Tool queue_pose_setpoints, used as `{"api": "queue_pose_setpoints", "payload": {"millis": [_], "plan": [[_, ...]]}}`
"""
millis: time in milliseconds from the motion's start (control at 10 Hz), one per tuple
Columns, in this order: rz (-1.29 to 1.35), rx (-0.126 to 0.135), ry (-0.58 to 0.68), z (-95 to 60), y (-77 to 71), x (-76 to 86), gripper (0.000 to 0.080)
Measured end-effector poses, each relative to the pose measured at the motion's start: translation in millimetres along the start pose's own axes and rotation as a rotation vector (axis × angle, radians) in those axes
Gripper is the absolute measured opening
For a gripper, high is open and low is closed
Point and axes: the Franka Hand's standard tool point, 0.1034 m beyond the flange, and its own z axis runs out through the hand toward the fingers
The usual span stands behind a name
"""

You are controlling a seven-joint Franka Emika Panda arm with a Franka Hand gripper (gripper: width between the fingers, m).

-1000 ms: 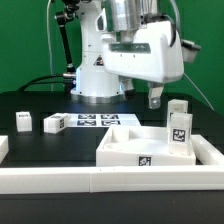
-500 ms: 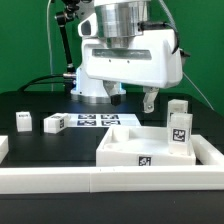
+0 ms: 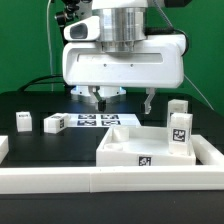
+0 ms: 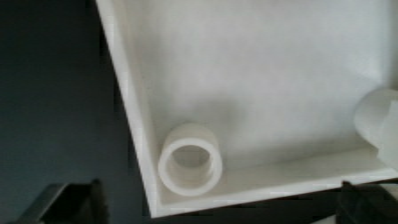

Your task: Assemble square table

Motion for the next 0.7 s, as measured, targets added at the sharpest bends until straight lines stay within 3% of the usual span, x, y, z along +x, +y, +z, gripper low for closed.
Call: {"api": "queue_pose_setpoints", "payload": {"millis": [200, 700], "plan": [[-0.078, 0.0, 0.0, 0.4, 1.3, -0.1, 0.0649], [-0.062, -0.054, 0.049, 34.6, 31.4, -21.0, 0.0649]]}}
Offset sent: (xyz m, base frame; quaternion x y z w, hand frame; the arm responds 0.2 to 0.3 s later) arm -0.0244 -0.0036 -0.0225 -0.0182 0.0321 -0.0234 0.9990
